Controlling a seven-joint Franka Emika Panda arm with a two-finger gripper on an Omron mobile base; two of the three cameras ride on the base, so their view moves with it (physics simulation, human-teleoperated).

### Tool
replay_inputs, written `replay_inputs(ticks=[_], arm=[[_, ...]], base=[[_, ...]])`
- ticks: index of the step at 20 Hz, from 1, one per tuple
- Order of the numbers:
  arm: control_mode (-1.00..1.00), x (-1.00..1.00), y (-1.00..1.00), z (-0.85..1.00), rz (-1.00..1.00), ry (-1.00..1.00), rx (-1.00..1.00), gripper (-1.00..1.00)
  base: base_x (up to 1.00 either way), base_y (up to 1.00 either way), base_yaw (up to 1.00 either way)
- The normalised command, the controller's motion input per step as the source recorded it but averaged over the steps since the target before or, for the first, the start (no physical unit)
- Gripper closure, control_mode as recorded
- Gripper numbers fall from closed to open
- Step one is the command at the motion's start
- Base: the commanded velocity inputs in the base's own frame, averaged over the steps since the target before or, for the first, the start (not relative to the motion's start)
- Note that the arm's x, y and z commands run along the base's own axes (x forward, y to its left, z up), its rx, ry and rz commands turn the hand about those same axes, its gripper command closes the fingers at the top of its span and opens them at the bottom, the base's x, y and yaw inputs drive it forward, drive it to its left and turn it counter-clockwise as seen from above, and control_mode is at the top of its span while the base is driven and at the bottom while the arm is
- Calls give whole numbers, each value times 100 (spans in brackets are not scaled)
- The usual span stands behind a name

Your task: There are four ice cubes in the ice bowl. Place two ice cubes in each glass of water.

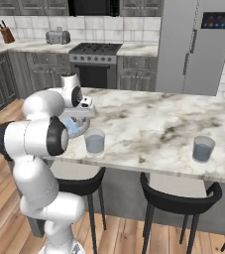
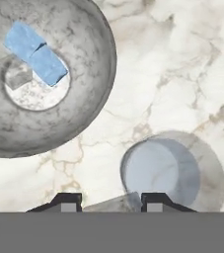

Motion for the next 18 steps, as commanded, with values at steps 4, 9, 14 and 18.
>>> replay_inputs(ticks=[4, 9, 14, 18], arm=[[-100, -6, -59, 10, -4, -16, 0, 100], [-100, 2, -46, 4, -4, -4, 0, 100], [-100, 16, -11, 0, -2, 0, 3, 100], [-100, 7, -5, 0, -2, 0, 8, 100]], base=[[0, 0, 0], [0, 0, 0], [0, 0, 0], [0, 0, 0]])
